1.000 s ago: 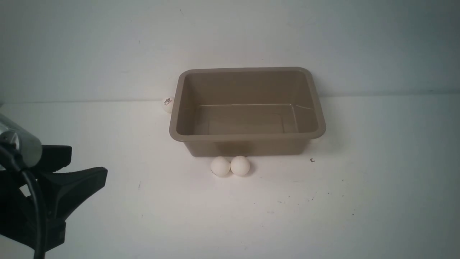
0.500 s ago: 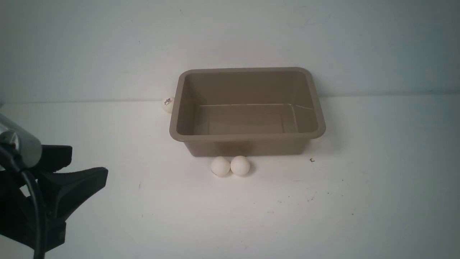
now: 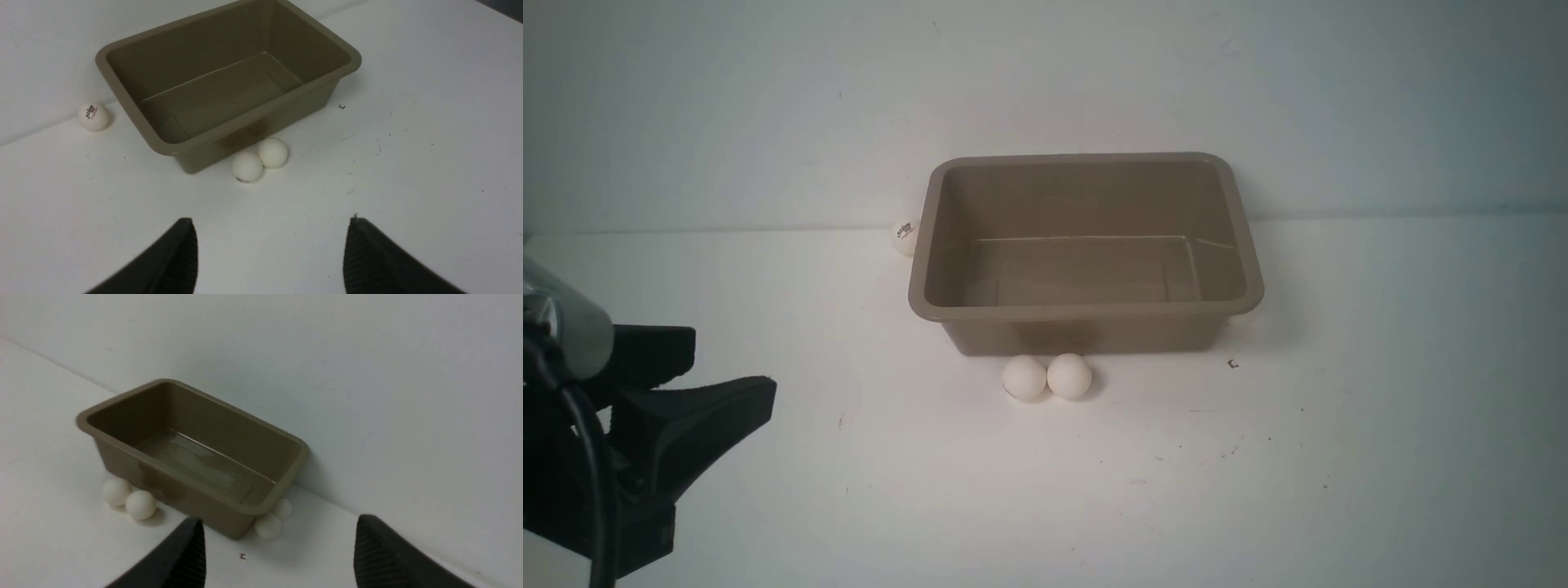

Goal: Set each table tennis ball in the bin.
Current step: Use the right arm to clamp the table tennis ball closest to it

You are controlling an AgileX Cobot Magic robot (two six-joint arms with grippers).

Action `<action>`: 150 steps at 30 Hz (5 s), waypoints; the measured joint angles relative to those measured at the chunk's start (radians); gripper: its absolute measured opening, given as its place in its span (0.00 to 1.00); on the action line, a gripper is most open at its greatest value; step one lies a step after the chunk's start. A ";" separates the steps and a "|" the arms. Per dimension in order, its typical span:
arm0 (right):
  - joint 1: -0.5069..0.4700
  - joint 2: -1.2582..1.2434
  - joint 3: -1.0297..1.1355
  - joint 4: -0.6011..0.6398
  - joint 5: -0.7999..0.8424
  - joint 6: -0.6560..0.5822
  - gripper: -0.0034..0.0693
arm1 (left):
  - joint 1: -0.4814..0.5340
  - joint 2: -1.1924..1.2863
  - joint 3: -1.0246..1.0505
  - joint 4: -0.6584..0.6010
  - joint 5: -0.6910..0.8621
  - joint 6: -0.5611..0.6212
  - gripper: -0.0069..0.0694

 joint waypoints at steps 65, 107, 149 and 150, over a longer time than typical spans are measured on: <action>-0.003 1.119 -0.496 0.136 0.142 -0.096 0.60 | 0.000 0.000 0.000 -0.092 0.010 0.071 0.66; 0.010 1.551 -0.560 0.433 0.032 -0.830 0.63 | 0.000 0.000 0.000 -0.212 -0.007 0.195 0.66; 0.086 1.737 -0.618 0.587 -0.107 -0.923 0.65 | 0.000 0.000 0.000 -0.230 -0.001 0.231 0.66; 0.087 1.740 -0.618 0.587 -0.115 -0.924 0.65 | 0.000 0.000 0.000 -0.230 -0.001 0.234 0.66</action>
